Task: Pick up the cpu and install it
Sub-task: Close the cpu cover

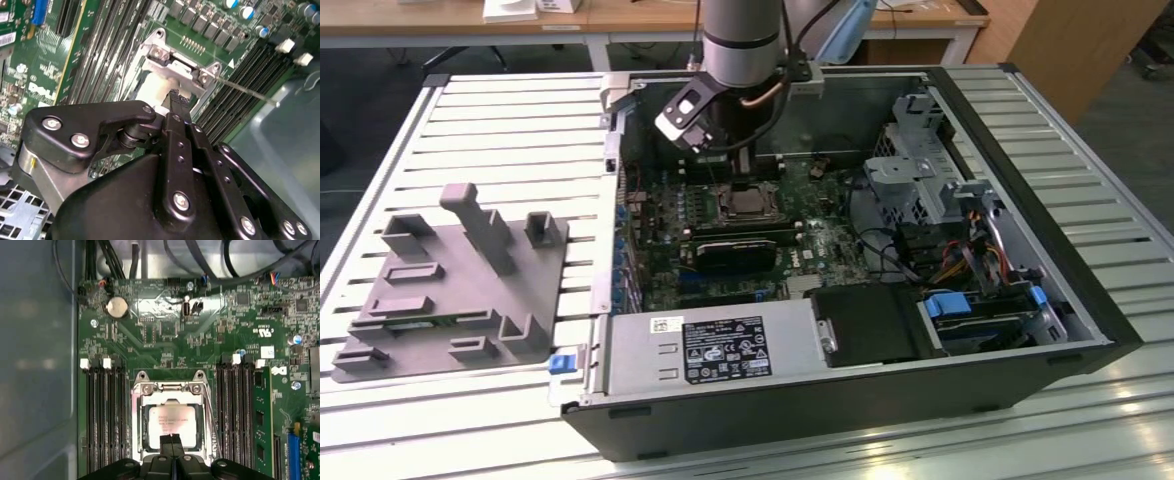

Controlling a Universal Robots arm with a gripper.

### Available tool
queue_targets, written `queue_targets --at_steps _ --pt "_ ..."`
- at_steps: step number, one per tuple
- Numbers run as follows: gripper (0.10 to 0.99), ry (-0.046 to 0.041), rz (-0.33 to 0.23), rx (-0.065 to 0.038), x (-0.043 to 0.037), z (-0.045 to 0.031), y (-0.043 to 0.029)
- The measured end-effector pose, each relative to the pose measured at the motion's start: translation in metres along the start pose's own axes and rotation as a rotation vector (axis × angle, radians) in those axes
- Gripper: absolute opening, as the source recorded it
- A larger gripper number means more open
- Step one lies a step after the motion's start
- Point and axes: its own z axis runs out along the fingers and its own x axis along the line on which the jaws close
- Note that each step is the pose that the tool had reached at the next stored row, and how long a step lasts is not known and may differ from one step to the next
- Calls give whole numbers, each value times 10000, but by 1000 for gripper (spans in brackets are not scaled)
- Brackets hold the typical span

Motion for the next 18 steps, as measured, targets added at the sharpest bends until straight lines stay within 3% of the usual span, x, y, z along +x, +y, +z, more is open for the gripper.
queue_targets --at_steps 8,18 --pt "106 -1 0 34 -4 118 -53" --pt "106 -1 0 37 -6 196 -65"
